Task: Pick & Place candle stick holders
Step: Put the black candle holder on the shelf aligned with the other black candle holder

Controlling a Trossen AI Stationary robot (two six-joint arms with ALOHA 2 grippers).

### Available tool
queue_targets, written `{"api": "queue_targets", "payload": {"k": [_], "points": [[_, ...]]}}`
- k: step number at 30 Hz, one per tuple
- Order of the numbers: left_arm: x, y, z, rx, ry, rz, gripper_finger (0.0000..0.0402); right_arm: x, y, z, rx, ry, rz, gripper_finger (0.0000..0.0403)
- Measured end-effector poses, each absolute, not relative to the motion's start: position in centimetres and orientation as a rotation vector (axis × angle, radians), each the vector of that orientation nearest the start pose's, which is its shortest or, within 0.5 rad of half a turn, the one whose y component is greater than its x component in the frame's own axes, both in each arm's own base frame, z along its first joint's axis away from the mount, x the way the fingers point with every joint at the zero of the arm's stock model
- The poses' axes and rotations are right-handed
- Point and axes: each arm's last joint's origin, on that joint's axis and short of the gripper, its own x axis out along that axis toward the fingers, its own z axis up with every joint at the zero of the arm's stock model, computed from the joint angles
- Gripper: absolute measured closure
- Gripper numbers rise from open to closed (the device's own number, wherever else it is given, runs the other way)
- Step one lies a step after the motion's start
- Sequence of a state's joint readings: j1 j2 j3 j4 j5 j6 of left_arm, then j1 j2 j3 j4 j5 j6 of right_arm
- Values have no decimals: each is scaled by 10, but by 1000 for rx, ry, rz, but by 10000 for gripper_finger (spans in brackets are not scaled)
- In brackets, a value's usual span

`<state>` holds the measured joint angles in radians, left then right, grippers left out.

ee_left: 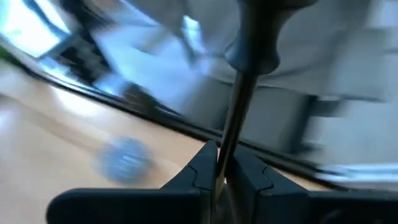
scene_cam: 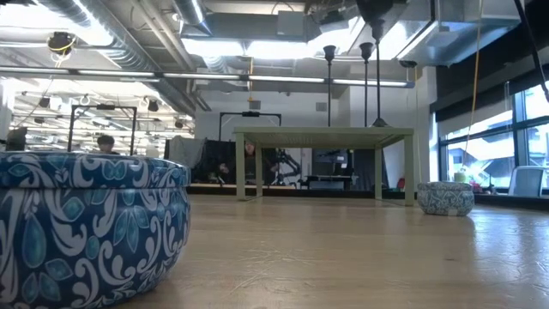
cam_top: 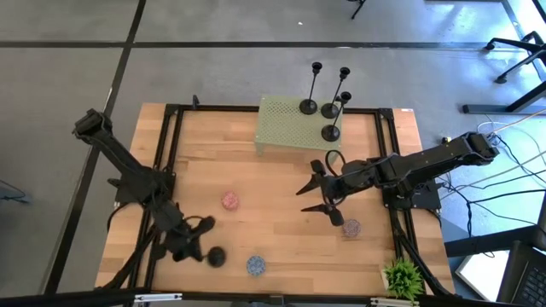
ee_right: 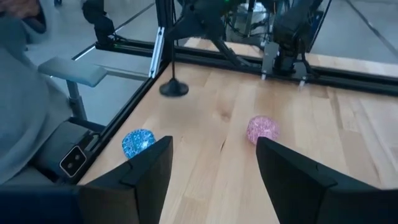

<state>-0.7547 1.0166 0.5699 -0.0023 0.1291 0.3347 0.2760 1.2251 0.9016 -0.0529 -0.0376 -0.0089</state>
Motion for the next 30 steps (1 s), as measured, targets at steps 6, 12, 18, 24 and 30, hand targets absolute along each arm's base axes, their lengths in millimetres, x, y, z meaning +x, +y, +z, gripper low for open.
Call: {"api": "queue_targets", "payload": {"k": [6,12,18,24,30], "points": [[174,-132,277,473,154,-605,382,263,75,301,-56,311,288,167],[193,-105,309,433,104,-196,381,265,72,302,-31,301,183,167],[213,-65,332,325,-13,47,381,262,71,294,-29,386,153,167],[238,-12,352,126,-52,201,381,260,70,289,-24,446,146,167],[285,43,356,118,-7,156,384,259,70,288,-26,454,146,167]]}}
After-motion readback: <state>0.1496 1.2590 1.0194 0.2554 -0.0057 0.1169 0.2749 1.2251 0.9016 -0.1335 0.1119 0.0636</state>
